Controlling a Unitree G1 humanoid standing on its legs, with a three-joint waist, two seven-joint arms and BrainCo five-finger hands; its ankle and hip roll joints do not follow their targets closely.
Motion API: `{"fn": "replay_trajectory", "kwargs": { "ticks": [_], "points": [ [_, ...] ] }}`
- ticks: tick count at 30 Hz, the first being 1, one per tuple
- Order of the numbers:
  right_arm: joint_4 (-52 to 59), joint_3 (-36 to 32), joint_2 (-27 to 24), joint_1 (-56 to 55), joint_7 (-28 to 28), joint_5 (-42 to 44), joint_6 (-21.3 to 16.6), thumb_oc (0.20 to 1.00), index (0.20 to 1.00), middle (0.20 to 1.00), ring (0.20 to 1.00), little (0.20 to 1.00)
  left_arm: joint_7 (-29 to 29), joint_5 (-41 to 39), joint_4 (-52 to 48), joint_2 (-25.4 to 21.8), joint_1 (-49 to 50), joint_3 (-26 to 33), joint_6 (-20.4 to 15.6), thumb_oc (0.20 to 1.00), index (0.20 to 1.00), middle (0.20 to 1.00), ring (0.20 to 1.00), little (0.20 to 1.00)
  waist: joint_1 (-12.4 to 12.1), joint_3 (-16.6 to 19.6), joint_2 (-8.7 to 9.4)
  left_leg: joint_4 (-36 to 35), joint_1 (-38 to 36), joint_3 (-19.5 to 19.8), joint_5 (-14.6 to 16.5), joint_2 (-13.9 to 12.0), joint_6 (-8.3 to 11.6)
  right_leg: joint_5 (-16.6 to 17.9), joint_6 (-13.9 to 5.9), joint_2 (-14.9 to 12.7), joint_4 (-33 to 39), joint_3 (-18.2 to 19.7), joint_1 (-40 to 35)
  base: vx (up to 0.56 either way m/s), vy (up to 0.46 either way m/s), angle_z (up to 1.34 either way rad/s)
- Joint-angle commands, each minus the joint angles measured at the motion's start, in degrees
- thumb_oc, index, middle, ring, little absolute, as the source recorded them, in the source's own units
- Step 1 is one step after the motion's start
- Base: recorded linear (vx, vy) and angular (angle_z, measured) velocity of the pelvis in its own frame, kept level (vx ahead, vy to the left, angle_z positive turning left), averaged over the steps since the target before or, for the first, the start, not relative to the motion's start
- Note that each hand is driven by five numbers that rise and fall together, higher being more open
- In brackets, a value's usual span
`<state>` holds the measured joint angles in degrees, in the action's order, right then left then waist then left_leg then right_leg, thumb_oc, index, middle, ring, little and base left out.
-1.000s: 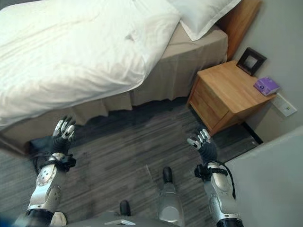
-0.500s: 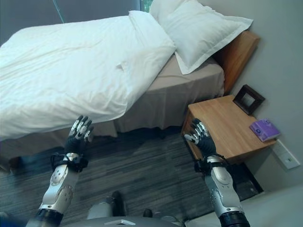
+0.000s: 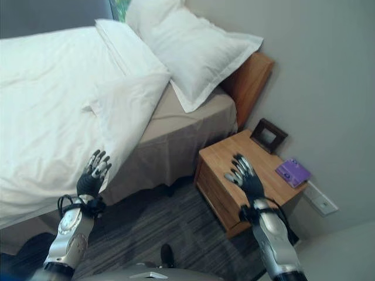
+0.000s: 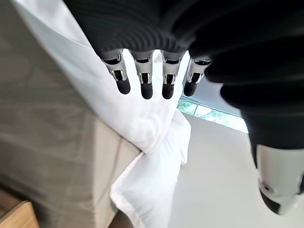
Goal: Making the bed.
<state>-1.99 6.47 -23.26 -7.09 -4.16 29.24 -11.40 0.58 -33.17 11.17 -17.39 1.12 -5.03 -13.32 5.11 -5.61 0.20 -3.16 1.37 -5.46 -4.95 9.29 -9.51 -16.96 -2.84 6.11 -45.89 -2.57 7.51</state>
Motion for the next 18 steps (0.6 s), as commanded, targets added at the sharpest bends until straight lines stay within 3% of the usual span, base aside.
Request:
{"fn": "replay_trajectory", "kwargs": {
  "ticks": [1,2,4,7,12,18],
  "points": [
    [-1.90,-1.75,1.48,5.79,-0.30,-0.63,-2.27,1.000,1.000,1.000,1.000,1.000,-1.29,1.73,-3.13,-4.64,-0.28,1.84,-2.72,1.000,1.000,1.000,1.000,1.000,-1.56,-0.93,0.97,1.97,-1.58,-5.90,1.86,-9.95,8.26,18.26,-3.86,-10.20,24.30,3.19,-1.90,0.28,0.032,1.07],
    [-2.12,-1.83,1.48,5.49,-0.28,-0.49,-2.20,1.000,1.000,1.000,1.000,1.000,-1.78,1.50,-3.06,-4.84,-0.78,1.21,-2.53,1.000,1.000,1.000,1.000,1.000,-0.54,-1.18,1.04,2.20,-2.40,-4.78,2.67,-9.52,8.42,17.83,-3.74,-10.02,27.19,3.52,-1.48,0.26,0.007,1.05],
    [-2.60,-1.83,1.27,5.00,-0.39,-0.84,-2.07,1.000,1.000,1.000,1.000,1.000,-2.25,1.10,-2.33,-4.62,-2.01,-0.23,-2.25,1.000,1.000,1.000,1.000,1.000,1.48,-1.23,1.95,2.56,-4.02,-2.08,4.31,-8.38,8.55,18.17,-3.98,-7.86,34.89,8.14,-0.73,0.27,-0.004,0.97],
    [-2.23,-1.74,1.02,4.08,-0.87,-0.48,-2.06,1.000,1.000,1.000,1.000,1.000,-2.77,1.55,-1.52,-4.69,-2.55,-1.40,-2.27,1.000,1.000,1.000,1.000,1.000,2.33,-1.45,3.01,2.25,-5.56,0.67,5.31,-7.37,8.36,20.99,-4.88,-6.80,38.79,11.35,-0.10,0.20,-0.044,1.10],
    [-1.84,-1.98,0.94,3.12,-1.23,-0.74,-2.30,1.000,1.000,1.000,1.000,1.000,-3.51,2.68,-0.80,-4.70,-1.82,-2.53,-1.84,1.000,1.000,1.000,1.000,1.000,2.91,-1.71,3.66,2.48,-6.74,4.21,6.81,-6.39,8.14,22.72,-5.30,-5.90,39.75,12.22,1.37,0.12,-0.063,0.55],
    [-2.31,-2.47,-2.43,5.59,0.25,-6.65,-1.77,1.000,1.000,1.000,1.000,1.000,-4.39,0.55,-1.55,-3.59,3.43,0.58,-1.06,1.000,1.000,1.000,1.000,1.000,0.28,1.22,3.50,2.01,-7.45,4.44,7.42,-6.98,8.73,22.97,-4.28,-6.09,47.52,11.33,-4.36,0.14,-0.099,0.22]
  ]
}}
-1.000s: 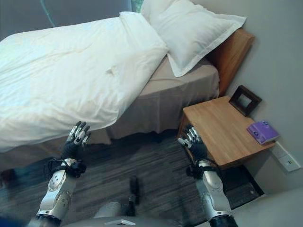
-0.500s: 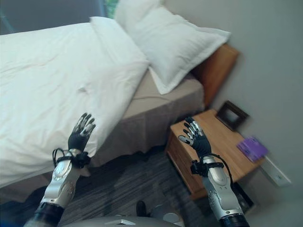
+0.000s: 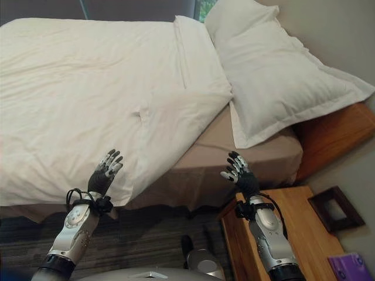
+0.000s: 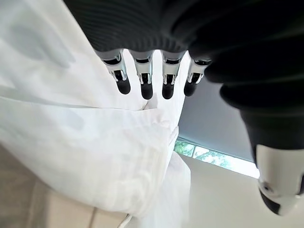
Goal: Making the bed.
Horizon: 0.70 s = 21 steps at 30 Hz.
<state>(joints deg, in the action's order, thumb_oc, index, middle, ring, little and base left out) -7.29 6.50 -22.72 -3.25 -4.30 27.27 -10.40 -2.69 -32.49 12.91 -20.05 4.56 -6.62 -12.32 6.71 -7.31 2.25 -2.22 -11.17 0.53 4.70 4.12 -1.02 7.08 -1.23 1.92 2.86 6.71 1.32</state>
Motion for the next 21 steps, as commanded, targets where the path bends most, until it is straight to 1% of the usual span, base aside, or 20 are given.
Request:
{"fn": "replay_trajectory", "kwargs": {
  "ticks": [1,3,4,5,6,7,8,9,10,11,12,13,14,16,17,18,19,20,21],
  "points": [
    [2.98,-2.47,-2.99,1.77,0.42,-4.73,-2.78,1.000,1.000,1.000,1.000,1.000,-1.11,-0.12,-3.31,-0.90,0.01,2.19,-2.04,1.000,1.000,1.000,1.000,1.000,-1.28,2.91,1.41,1.04,5.05,-1.52,-2.24,-1.83,0.23,-1.06,-5.88,-1.89,-1.16,2.01,1.77,0.10,-0.081,0.02],
    [1.08,-3.35,-8.36,6.98,2.84,-11.40,-2.22,1.000,1.000,1.000,1.000,1.000,-1.17,0.42,-3.25,-1.67,0.11,2.09,-1.84,1.000,1.000,1.000,1.000,1.000,-2.15,3.67,1.22,0.12,4.79,-0.95,-2.57,-2.16,0.49,-1.63,-5.51,-1.81,-0.28,1.42,0.55,0.09,-0.070,0.10],
    [0.92,-3.25,-8.41,7.19,2.90,-11.43,-2.28,1.000,1.000,1.000,1.000,1.000,-1.16,0.43,-3.23,-1.60,0.03,2.14,-1.84,1.000,1.000,1.000,1.000,1.000,-2.09,3.57,1.15,0.06,4.72,-0.94,-2.58,-2.18,0.49,-1.63,-5.51,-1.80,-0.26,1.40,0.49,0.07,-0.070,0.07],
    [-6.01,-0.60,-16.12,18.45,5.31,-14.31,-1.64,1.000,1.000,1.000,1.000,1.000,-1.33,-1.43,-2.78,-2.55,-1.47,0.52,-2.09,1.000,1.000,1.000,1.000,1.000,-2.87,3.86,1.25,-0.67,4.65,-0.52,-2.91,-2.37,0.78,-1.98,-5.10,-1.59,0.07,1.30,0.22,0.04,-0.048,0.03],
    [-6.38,-0.31,-16.20,18.91,5.35,-14.26,-1.79,1.000,1.000,1.000,1.000,1.000,-1.35,-1.46,-2.72,-2.45,-1.57,0.66,-2.12,1.000,1.000,1.000,1.000,1.000,-2.74,3.73,1.16,-0.71,4.61,-0.53,-2.92,-2.39,0.79,-1.99,-5.10,-1.57,0.06,1.30,0.21,0.05,-0.066,-0.07],
    [-8.75,1.91,-18.87,24.08,5.96,-15.80,-1.13,1.000,1.000,1.000,1.000,1.000,-1.41,-2.17,-2.85,-2.79,-2.00,-0.31,-2.06,1.000,1.000,1.000,1.000,1.000,-3.36,3.83,1.32,-0.84,4.72,-0.26,-3.06,-2.41,0.88,-2.02,-4.98,-1.55,0.08,1.27,0.26,0.01,-0.018,-0.06],
    [-9.17,2.32,-18.92,24.67,6.02,-15.75,-1.28,1.000,1.000,1.000,1.000,1.000,-1.42,-2.19,-2.80,-2.66,-2.09,-0.11,-2.07,1.000,1.000,1.000,1.000,1.000,-3.18,3.69,1.20,-0.85,4.70,-0.26,-3.06,-2.42,0.88,-2.04,-4.98,-1.53,0.06,1.27,0.26,0.00,-0.038,0.02],
    [-17.24,8.84,-20.12,36.70,7.34,-16.16,-0.74,1.000,1.000,1.000,1.000,1.000,-1.71,-4.60,-3.38,-2.53,-3.06,-2.48,-2.34,1.000,1.000,1.000,1.000,1.000,-4.07,3.26,1.24,-1.03,5.28,0.03,-3.44,-2.47,1.09,-2.07,-4.78,-1.49,-0.22,1.05,0.84,-0.03,-0.029,0.09],
    [-19.47,10.53,-20.21,40.56,8.11,-16.33,-0.48,1.000,1.000,1.000,1.000,1.000,-1.66,-5.45,-4.03,-2.52,-3.29,-3.45,-2.40,1.000,1.000,1.000,1.000,1.000,-4.50,2.94,1.26,-1.07,5.71,0.32,-3.64,-2.46,1.14,-2.04,-4.66,-1.44,-0.40,1.02,1.21,0.00,0.000,0.00],
    [-19.82,10.89,-20.18,41.04,8.15,-16.27,-0.62,1.000,1.000,1.000,1.000,1.000,-1.67,-5.46,-4.02,-2.42,-3.35,-3.28,-2.40,1.000,1.000,1.000,1.000,1.000,-4.33,2.89,1.18,-1.04,5.78,0.33,-3.64,-2.46,1.15,-2.05,-4.66,-1.43,-0.46,1.01,1.29,-0.04,-0.015,-0.04],
    [-23.94,14.48,-20.23,48.43,8.82,-17.48,0.35,1.000,1.000,1.000,1.000,1.000,-2.03,-6.26,-4.51,-2.46,-3.75,-4.36,-2.40,1.000,1.000,1.000,1.000,1.000,-4.88,2.45,1.14,-1.15,6.31,0.58,-3.88,-2.43,1.25,-1.98,-4.52,-1.35,-0.59,0.95,1.92,-0.05,-0.014,0.04],
    [-30.58,17.87,-19.25,56.43,10.72,-19.07,1.00,1.000,1.000,1.000,1.000,1.000,-1.96,-6.89,-5.52,-3.05,-4.00,-5.12,-2.44,1.000,1.000,1.000,1.000,1.000,-5.87,1.73,0.95,-1.44,7.25,0.93,-4.28,-2.35,1.36,-1.75,-4.37,-1.41,-0.54,0.63,2.77,-0.07,-0.027,-0.01],
    [-36.41,21.42,-17.33,63.71,11.35,-20.58,1.72,1.000,1.000,1.000,1.000,1.000,-2.12,-7.21,-5.89,-3.58,-4.22,-5.22,-2.35,1.000,1.000,1.000,1.000,1.000,-6.52,1.25,0.69,-1.68,8.07,1.32,-4.65,-2.29,1.47,-1.57,-4.28,-1.53,-0.29,0.30,3.37,-0.08,-0.026,0.09],
    [-44.19,23.14,-14.25,69.62,13.12,-21.55,2.40,1.000,1.000,1.000,1.000,1.000,-1.81,-7.79,-6.47,-4.31,-4.30,-5.38,-2.63,1.000,1.000,1.000,1.000,1.000,-7.73,0.20,0.08,-1.91,9.93,1.94,-5.44,-2.04,1.68,-1.14,-4.21,-1.80,0.13,-0.21,4.79,-0.11,-0.025,0.25],
    [-48.12,25.06,-12.41,73.72,13.60,-22.52,2.82,1.000,1.000,1.000,1.000,1.000,-1.76,-8.04,-7.04,-4.92,-4.63,-5.31,-2.81,1.000,1.000,1.000,1.000,1.000,-8.25,-0.30,-0.40,-1.98,11.15,2.42,-5.95,-1.86,1.80,-0.92,-4.21,-1.97,0.22,-0.55,5.78,-0.08,-0.018,0.25],
    [-48.15,25.08,-12.39,73.76,13.60,-22.51,2.80,1.000,1.000,1.000,1.000,1.000,-1.76,-8.04,-7.04,-4.91,-4.64,-5.29,-2.81,1.000,1.000,1.000,1.000,1.000,-8.22,-0.28,-0.41,-1.97,11.18,2.44,-5.95,-1.86,1.80,-0.93,-4.21,-1.97,0.22,-0.57,5.81,-0.07,-0.017,0.26],
    [-51.62,26.53,-10.63,76.48,14.33,-24.19,3.39,1.000,1.000,1.000,1.000,1.000,-1.58,-7.94,-7.39,-5.40,-4.68,-5.57,-2.92,1.000,1.000,1.000,1.000,1.000,-8.96,-0.68,-0.91,-2.16,12.14,2.92,-6.43,-1.65,1.91,-0.81,-4.18,-2.14,0.39,-1.02,6.49,-0.07,-0.019,0.37],
    [-55.64,27.68,-9.03,79.56,15.11,-25.68,3.83,1.000,1.000,1.000,1.000,1.000,-1.49,-8.17,-7.54,-6.08,-4.06,-5.60,-2.98,1.000,1.000,1.000,1.000,1.000,-10.16,-1.19,-2.12,-2.46,13.74,3.65,-7.22,-1.25,2.05,-0.67,-4.16,-2.47,0.50,-1.68,7.83,-0.06,-0.019,0.34],
    [-55.74,27.74,-8.98,79.65,15.11,-25.66,3.79,1.000,1.000,1.000,1.000,1.000,-1.49,-8.17,-7.55,-6.05,-4.06,-5.56,-2.97,1.000,1.000,1.000,1.000,1.000,-10.07,-1.10,-2.14,-2.44,13.88,3.70,-7.24,-1.24,2.05,-0.67,-4.16,-2.48,0.47,-1.73,7.96,-0.05,-0.021,0.24]
  ]
}}
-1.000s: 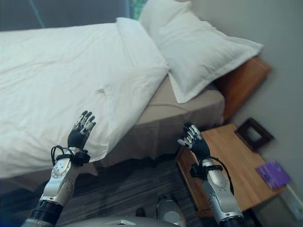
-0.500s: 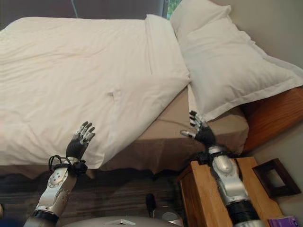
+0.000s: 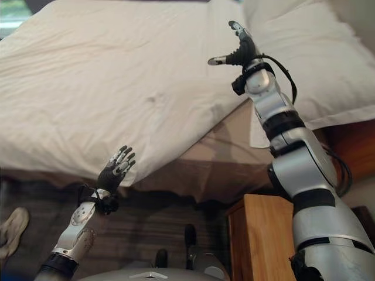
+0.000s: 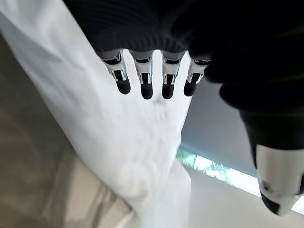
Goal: Making the bed.
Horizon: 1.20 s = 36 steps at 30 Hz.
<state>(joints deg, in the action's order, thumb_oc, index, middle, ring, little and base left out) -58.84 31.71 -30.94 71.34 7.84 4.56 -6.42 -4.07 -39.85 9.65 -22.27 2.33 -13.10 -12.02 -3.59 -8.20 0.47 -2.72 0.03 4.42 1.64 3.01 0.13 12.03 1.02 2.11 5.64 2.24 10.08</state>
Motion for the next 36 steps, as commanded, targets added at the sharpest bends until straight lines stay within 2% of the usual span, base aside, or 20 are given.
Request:
{"fn": "replay_trajectory", "kwargs": {
  "ticks": [1,4,7,8,11,14,22,29,31,34,36],
  "points": [
    [-5.29,2.63,0.82,6.52,3.41,-3.35,0.48,1.000,1.000,1.000,1.000,1.000,0.26,-1.11,-4.45,-3.88,-0.86,1.05,-3.27,1.000,1.000,1.000,1.000,1.000,-0.75,-0.59,-1.60,-2.17,4.11,0.46,-4.93,0.12,1.14,-5.65,-6.31,-2.87,-2.56,1.95,0.44,-0.01,-0.013,0.23],
    [-6.19,4.59,2.43,8.27,2.97,-6.04,1.35,1.000,1.000,1.000,1.000,1.000,0.89,-0.85,-4.54,-3.55,0.26,1.19,-3.35,1.000,1.000,1.000,1.000,1.000,-1.76,-1.33,-3.31,-2.23,5.55,1.43,-5.56,0.50,1.30,-6.14,-6.06,-3.10,-3.53,1.13,2.01,0.01,-0.012,0.24],
    [-6.62,5.61,3.01,9.85,3.23,-7.25,1.86,1.000,1.000,1.000,1.000,1.000,1.02,-1.22,-4.69,-3.22,0.93,1.29,-3.45,1.000,1.000,1.000,1.000,1.000,-2.27,-1.99,-4.28,-2.22,6.49,2.02,-5.92,0.74,1.39,-6.33,-5.88,-3.30,-3.88,0.47,2.86,0.00,-0.009,0.24],
    [-7.37,6.41,3.58,11.13,3.42,-8.43,2.25,1.000,1.000,1.000,1.000,1.000,1.42,-1.66,-5.55,-3.01,1.35,1.28,-3.76,1.000,1.000,1.000,1.000,1.000,-2.83,-2.60,-5.27,-2.28,7.69,2.39,-6.42,1.01,1.56,-6.28,-5.77,-3.38,-4.03,0.14,3.98,-0.02,-0.012,0.12],
    [-7.64,7.41,3.89,12.41,3.49,-9.56,2.53,1.000,1.000,1.000,1.000,1.000,1.65,-2.03,-5.92,-2.66,2.12,1.28,-3.87,1.000,1.000,1.000,1.000,1.000,-3.42,-3.04,-5.93,-2.28,8.77,2.58,-6.69,1.22,1.64,-6.15,-5.75,-3.30,-4.05,0.32,5.02,0.01,-0.009,0.08],
    [-7.76,8.65,6.39,15.69,4.67,-10.07,3.08,1.000,1.000,1.000,1.000,1.000,2.19,-3.02,-5.96,-1.63,2.72,0.42,-3.91,1.000,1.000,1.000,1.000,1.000,-4.61,-3.50,-6.66,-2.28,10.41,2.65,-7.20,1.42,1.88,-5.95,-5.68,-3.05,-3.78,0.67,6.42,0.03,-0.023,-0.03],
    [-1.26,11.46,8.22,19.19,6.40,-10.38,3.41,1.000,1.000,1.000,1.000,1.000,3.60,-2.49,-5.65,-1.04,1.49,-1.39,-4.02,1.000,1.000,1.000,1.000,1.000,-4.20,-5.19,-8.95,-2.28,12.97,3.43,-8.16,1.96,2.36,-6.76,-4.96,-3.18,-5.21,0.60,9.44,0.01,0.003,0.02],
    [-3.45,13.74,8.37,23.69,9.23,-9.97,4.00,1.000,1.000,1.000,1.000,1.000,5.27,-3.58,-5.19,-0.11,0.98,-2.51,-4.30,1.000,1.000,1.000,1.000,1.000,-4.36,-6.74,-9.17,-2.28,15.84,3.19,-8.81,1.90,2.94,-6.67,-4.73,-2.76,-5.62,1.32,12.36,0.00,0.000,0.03],
    [-3.48,15.21,7.12,26.15,9.42,-9.45,3.89,1.000,1.000,1.000,1.000,1.000,5.70,-3.38,-5.35,-0.20,0.49,-2.69,-4.71,1.000,1.000,1.000,1.000,1.000,-4.40,-7.16,-9.13,-2.28,17.20,3.06,-9.21,1.97,3.28,-6.36,-4.74,-2.64,-5.52,1.22,13.60,-0.06,-0.020,-0.05],
    [-6.71,20.17,1.81,30.91,9.64,-9.81,4.11,1.000,1.000,1.000,1.000,1.000,5.81,-3.85,-5.57,0.02,1.14,-2.62,-4.92,1.000,1.000,1.000,1.000,1.000,-4.35,-8.93,-8.99,-2.28,20.64,2.43,-10.18,1.64,4.18,-5.74,-4.84,-2.33,-5.75,0.65,16.94,-0.05,-0.019,0.09],
    [-8.08,21.39,0.94,31.88,9.60,-9.97,4.22,1.000,1.000,1.000,1.000,1.000,5.78,-3.95,-5.51,0.07,1.37,-2.64,-4.94,1.000,1.000,1.000,1.000,1.000,-4.56,-9.25,-8.96,-2.28,21.49,2.23,-10.35,1.58,4.33,-5.55,-4.85,-2.16,-5.97,0.63,18.04,-0.05,-0.003,0.12]
  ]
}}
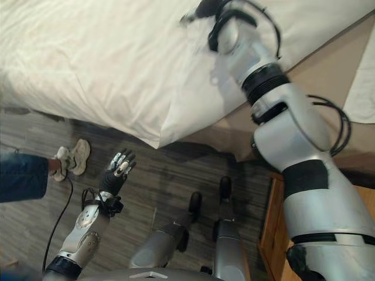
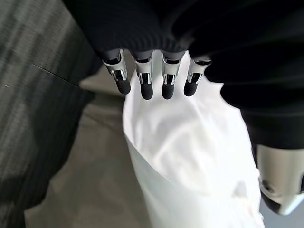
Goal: Making the bed.
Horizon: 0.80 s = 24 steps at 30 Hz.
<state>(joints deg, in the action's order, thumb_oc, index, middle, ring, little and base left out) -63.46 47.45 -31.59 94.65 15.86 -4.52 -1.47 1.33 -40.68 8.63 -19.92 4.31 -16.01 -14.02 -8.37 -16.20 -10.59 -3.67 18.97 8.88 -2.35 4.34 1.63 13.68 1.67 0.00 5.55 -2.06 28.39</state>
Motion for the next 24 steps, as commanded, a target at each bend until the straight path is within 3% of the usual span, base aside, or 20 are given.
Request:
{"fn": "replay_trajectory", "kwargs": {
  "ticks": [1,7,12,13,14,21,24],
  "points": [
    [-4.84,6.93,0.15,9.57,1.35,-1.20,-0.64,1.000,1.000,1.000,1.000,1.000,0.55,-3.20,-4.69,-2.29,-0.41,0.30,-2.97,1.000,1.000,1.000,1.000,1.000,0.14,-1.74,2.10,-1.33,3.25,-2.32,-6.52,0.29,2.95,-6.94,-5.51,0.11,-6.01,4.94,0.66,-0.06,-0.017,0.02],
    [-6.79,10.69,-4.40,10.62,1.22,-3.43,0.44,1.000,1.000,1.000,1.000,1.000,1.38,-3.64,-4.15,-1.10,-1.08,-0.31,-3.36,1.000,1.000,1.000,1.000,1.000,0.45,-4.43,1.01,-1.33,8.73,-3.93,-7.55,0.38,3.75,-6.02,-5.91,0.81,-7.77,6.65,8.14,-0.03,0.017,-0.11],
    [-5.18,12.31,-3.82,8.39,0.98,-7.46,0.62,1.000,1.000,1.000,1.000,1.000,2.10,-3.17,-4.20,0.49,-2.10,-1.22,-3.38,1.000,1.000,1.000,1.000,1.000,1.21,-6.54,-0.32,-1.33,10.46,-5.38,-7.65,0.71,3.78,-6.00,-5.85,1.06,-9.54,8.24,11.55,0.00,0.054,-0.16],
    [-5.05,12.20,-3.86,6.88,0.28,-8.24,0.59,0.859,0.859,0.859,0.859,0.859,2.27,-3.02,-4.18,0.97,-2.30,-1.09,-3.39,1.000,1.000,1.000,1.000,1.000,1.45,-6.84,-0.54,-1.33,10.67,-5.65,-7.64,0.82,3.79,-5.96,-5.88,1.02,-9.61,8.51,11.80,0.01,0.062,-0.15],
    [-5.03,12.02,-3.72,5.78,0.02,-9.03,0.78,0.200,0.200,0.200,0.200,0.200,2.42,-2.89,-3.95,1.29,-2.48,-1.09,-3.34,1.000,1.000,1.000,1.000,1.000,1.68,-7.04,-0.67,-1.33,10.76,-5.94,-7.59,0.86,3.79,-5.84,-5.96,0.97,-9.53,8.81,11.90,0.01,0.042,-0.12],
    [-3.12,14.11,-1.14,5.45,-0.69,-14.20,0.81,0.200,0.200,0.200,0.200,0.200,3.32,-2.17,-3.58,1.74,-3.64,-0.81,-4.10,1.000,1.000,1.000,1.000,1.000,2.87,-7.30,-1.61,-1.33,9.23,-6.79,-7.05,1.28,3.60,-5.85,-6.08,0.84,-9.49,10.18,10.94,0.02,0.040,-0.08],
    [1.44,15.36,-2.24,7.14,0.60,-15.87,0.14,0.200,0.200,0.200,0.200,0.200,3.32,-1.95,-3.92,1.31,-3.93,-0.41,-4.61,1.000,1.000,1.000,1.000,1.000,3.66,-6.75,-1.50,-1.33,7.64,-7.12,-6.57,1.44,3.60,-6.04,-6.19,0.59,-9.40,10.49,9.35,0.01,0.025,-0.02]
  ]
}}
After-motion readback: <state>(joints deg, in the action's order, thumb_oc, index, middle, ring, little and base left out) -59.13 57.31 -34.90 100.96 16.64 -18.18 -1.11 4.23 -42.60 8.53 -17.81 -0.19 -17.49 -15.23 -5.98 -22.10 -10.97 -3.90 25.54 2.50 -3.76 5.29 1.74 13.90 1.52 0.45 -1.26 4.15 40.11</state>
